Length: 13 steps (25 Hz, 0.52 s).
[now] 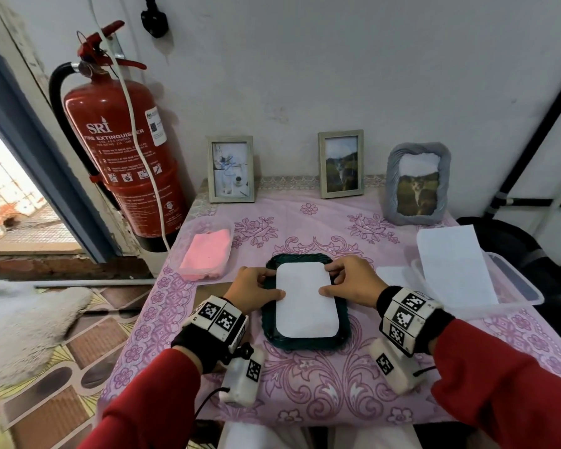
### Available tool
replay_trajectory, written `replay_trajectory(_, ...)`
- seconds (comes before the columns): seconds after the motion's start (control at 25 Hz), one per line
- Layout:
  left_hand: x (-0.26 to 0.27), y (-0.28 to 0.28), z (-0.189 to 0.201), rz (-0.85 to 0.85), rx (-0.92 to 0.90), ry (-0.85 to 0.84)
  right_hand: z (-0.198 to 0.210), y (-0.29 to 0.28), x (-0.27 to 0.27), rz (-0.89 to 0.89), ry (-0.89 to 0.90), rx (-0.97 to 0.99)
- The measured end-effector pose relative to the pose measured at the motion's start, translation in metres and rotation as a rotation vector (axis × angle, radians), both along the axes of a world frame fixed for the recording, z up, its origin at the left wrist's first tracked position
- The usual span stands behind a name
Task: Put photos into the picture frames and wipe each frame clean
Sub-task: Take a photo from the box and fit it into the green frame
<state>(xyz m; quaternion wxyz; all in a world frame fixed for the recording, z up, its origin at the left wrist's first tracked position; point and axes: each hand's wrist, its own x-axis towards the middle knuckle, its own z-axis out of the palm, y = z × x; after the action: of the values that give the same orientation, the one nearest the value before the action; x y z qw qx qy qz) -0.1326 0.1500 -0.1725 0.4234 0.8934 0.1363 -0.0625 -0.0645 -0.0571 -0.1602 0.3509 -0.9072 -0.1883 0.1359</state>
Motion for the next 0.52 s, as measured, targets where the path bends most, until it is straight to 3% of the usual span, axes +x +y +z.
replay_trajectory(0.52, -0.013, 0.004, 0.012, 0.052, -0.042, -0.082, -0.001, -0.01, 0.003, 0.093, -0.028, -0.05)
